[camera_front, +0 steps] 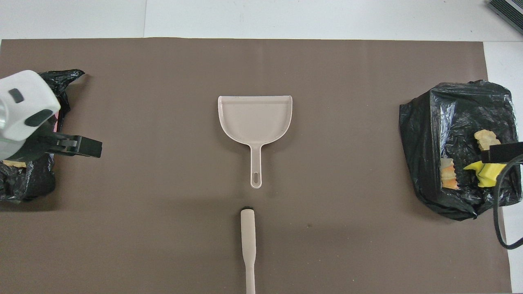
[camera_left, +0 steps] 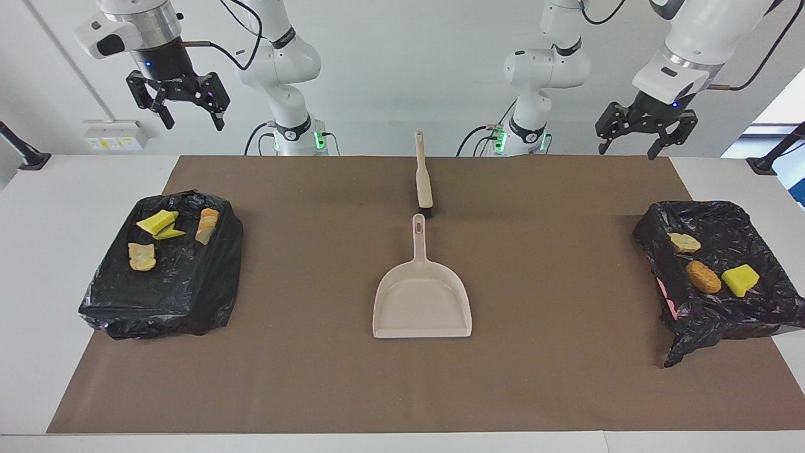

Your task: Sweep and dump trash in bin

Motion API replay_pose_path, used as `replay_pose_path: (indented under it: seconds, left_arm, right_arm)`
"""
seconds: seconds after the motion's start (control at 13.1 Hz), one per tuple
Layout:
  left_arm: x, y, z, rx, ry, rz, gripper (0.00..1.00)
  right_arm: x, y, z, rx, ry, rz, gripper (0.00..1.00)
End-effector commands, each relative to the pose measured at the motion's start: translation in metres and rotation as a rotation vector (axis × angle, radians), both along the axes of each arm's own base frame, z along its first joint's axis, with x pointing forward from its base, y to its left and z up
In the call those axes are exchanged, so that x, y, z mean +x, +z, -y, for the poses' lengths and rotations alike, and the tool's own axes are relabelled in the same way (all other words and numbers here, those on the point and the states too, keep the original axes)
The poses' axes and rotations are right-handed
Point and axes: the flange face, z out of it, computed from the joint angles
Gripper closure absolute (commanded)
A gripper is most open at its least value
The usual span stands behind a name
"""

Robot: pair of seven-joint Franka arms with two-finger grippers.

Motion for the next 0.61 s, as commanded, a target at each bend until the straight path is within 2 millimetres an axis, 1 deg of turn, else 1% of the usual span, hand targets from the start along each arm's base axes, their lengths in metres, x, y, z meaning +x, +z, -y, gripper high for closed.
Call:
replay_pose_path:
  seconds: [0.0,0.08,0.23,0.3,0.46,0.53]
  left_arm:
    - [0.025,0.007,-0.008,0.036,-0.027,-0.039,0.00]
    - [0.032,0.011,-0.007,0.035,-0.039,-0.048,0.00]
    - [0.030,0.015,-0.011,0.022,-0.034,-0.049,0.00]
    - [0.027,0.016,-0.013,0.014,-0.031,-0.045,0.00]
    - [0.013,0.010,-0.021,-0.008,-0.020,-0.055,0.00]
    - [0.006,0.006,-0.022,-0.008,-0.020,-0.058,0.00]
  right_arm:
    - [-0.004,0.002,0.003,-0.014,0.013,0.005,0.00]
    - [-0.004,0.001,0.003,-0.015,0.016,0.001,0.00]
    - [-0.005,0.001,0.004,-0.016,0.016,-0.002,0.00]
    - [-0.005,0.001,0.004,-0.016,0.014,0.000,0.00]
    - [-0.005,0.000,0.004,-0.014,0.018,-0.003,0.00]
    - [-0.005,0.000,0.004,-0.014,0.018,-0.003,0.00]
